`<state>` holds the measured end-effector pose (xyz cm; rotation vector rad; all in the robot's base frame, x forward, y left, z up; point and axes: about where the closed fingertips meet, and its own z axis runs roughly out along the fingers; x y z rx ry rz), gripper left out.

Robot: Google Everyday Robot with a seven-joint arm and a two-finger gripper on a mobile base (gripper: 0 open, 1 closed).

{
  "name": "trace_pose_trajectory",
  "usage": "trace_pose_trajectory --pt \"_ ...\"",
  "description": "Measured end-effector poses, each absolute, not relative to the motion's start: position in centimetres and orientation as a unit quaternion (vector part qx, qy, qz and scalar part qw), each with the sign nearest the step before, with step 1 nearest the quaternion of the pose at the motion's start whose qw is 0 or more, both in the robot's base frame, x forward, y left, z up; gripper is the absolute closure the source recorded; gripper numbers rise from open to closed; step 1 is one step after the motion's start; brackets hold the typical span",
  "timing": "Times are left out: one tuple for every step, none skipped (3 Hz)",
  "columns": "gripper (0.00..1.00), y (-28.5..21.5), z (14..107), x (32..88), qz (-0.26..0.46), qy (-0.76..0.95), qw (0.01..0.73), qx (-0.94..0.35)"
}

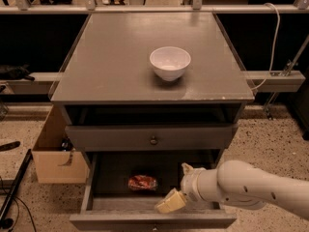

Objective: Pick coke can from middle drawer and place on counter

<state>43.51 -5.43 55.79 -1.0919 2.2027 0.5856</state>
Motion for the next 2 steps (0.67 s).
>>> trace_pose_trajectory --pt "0.0 -5.4 55.8 43.5 0.221 0.831 0.302 -0.412" --pt "0.0 -4.2 52.8 43.9 0.236 0.835 0.282 -0.41"
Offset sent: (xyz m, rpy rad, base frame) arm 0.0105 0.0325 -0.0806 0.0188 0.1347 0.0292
